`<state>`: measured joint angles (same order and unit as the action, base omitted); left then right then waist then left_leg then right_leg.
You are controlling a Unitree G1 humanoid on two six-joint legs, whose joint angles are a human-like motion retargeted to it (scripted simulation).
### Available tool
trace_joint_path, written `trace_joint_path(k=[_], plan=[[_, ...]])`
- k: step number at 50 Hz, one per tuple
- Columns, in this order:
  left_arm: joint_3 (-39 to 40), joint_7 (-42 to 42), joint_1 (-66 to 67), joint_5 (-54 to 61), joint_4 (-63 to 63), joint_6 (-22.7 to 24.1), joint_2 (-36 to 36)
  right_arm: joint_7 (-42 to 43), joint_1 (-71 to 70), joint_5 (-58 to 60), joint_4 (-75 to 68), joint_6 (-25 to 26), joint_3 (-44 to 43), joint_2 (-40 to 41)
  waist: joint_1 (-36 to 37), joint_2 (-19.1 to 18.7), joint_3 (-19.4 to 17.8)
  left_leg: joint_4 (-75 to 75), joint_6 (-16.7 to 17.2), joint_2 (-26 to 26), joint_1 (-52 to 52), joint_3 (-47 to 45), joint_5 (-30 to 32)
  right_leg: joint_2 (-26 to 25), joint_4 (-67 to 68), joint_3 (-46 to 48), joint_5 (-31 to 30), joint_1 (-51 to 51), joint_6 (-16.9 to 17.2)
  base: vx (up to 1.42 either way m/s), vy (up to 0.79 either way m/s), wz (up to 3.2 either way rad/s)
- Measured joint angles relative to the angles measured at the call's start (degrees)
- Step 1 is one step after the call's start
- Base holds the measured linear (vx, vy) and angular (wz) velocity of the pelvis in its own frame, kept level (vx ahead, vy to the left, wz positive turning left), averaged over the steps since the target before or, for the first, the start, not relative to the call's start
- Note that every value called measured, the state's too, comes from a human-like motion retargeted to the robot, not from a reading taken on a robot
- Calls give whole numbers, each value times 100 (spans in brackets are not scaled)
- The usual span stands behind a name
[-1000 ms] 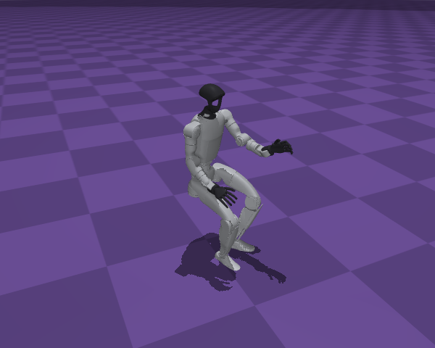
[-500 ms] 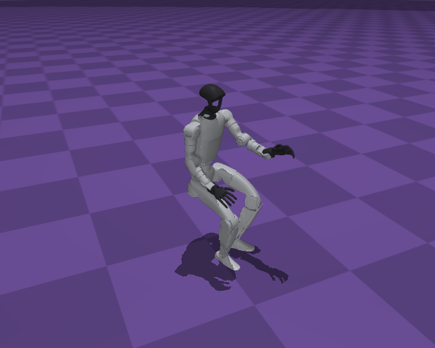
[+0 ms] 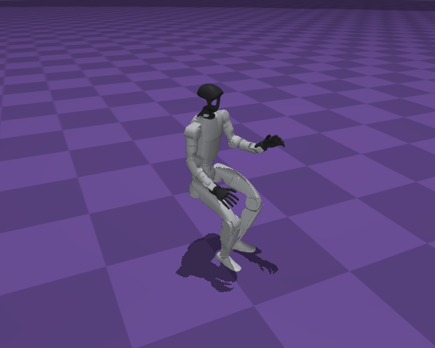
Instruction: Upper body actions
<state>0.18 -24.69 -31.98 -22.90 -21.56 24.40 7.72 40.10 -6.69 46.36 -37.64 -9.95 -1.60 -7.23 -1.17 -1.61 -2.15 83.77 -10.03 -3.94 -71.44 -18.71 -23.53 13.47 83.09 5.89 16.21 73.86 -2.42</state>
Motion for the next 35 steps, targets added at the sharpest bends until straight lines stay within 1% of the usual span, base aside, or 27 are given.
trace_joint_path(k=[4, 7, 10, 12, 17, 20, 24, 28, 33, 35], plan=[[-311, 194, 808, 124, 394, 19, -60, 3, 31, -6, 10, 18, -60, -22, 79, -9, -7, -10, -7, 17, 20, 0, 1, 20, -5, 3, 1, -28, 4, 0, 0, 0], [-444, 375, 1460, 101, 551, 185, -82, 12, 58, -4, 19, 25, -103, -33, 128, -13, -15, -16, -10, 24, 37, -1, -2, 27, -10, 4, -2, -45, 6, 0, 0, 0], [-643, 285, 2040, -146, 490, 441, 108, 37, 107, -11, 29, 34, -130, -63, 172, -28, -10, -22, -15, 40, 47, 3, 0, 47, -9, 11, 0, -61, 8, 0, 0, 0], [-793, 80, 2322, -611, 378, 515, 331, 41, 145, -21, 37, 44, -150, -74, 203, -24, -4, -26, -17, 53, 54, 4, 2, 63, -6, 13, 2, -73, 9, 0, 0, 0], [-1000, -685, 2825, -2132, -152, 326, 583, 37, 184, -41, 22, 47, -156, -49, 227, 27, 10, -36, -21, 73, 78, -2, 3, 87, -6, 11, 3, -98, 11, 0, 0, 0], [-1046, -1113, 3017, -2710, -474, 231, 616, 39, 179, -30, 3, 51, -128, -24, 206, 55, 17, -37, -20, 70, 87, -3, 0, 85, -10, 10, -3, -105, 11, 0, 0, 0], [-1120, -1215, 3132, -3155, -806, 151, 562, 46, 183, -18, -13, 58, -95, 9, 178, 83, 29, -33, -20, 63, 94, 4, 0, 77, -15, 11, -10, -114, 15, 0, 0, 0], [-1095, -1433, 3145, -3463, -986, -139, 338, 51, 199, -27, -17, 57, -81, 38, 169, 114, 38, -26, -10, 52, 99, 17, -3, 63, -20, 8, -19, -118, 21, 0, 0, 0], [-1036, -1120, 3063, -3698, -1193, -502, 92, 65, 227, -39, -16, 58, -78, 40, 180, 131, 49, -20, 0, 50, 109, 30, -1, 54, -19, -1, -23, -121, 26, 0, 0, 0], [-1046, -1047, 3038, -3694, -1214, -556, 88, 62, 229, -43, -20, 60, -73, 35, 178, 131, 51, -23, 0, 50, 116, 34, 3, 52, -18, 1, -22, -125, 25, 0, 0, 0]])
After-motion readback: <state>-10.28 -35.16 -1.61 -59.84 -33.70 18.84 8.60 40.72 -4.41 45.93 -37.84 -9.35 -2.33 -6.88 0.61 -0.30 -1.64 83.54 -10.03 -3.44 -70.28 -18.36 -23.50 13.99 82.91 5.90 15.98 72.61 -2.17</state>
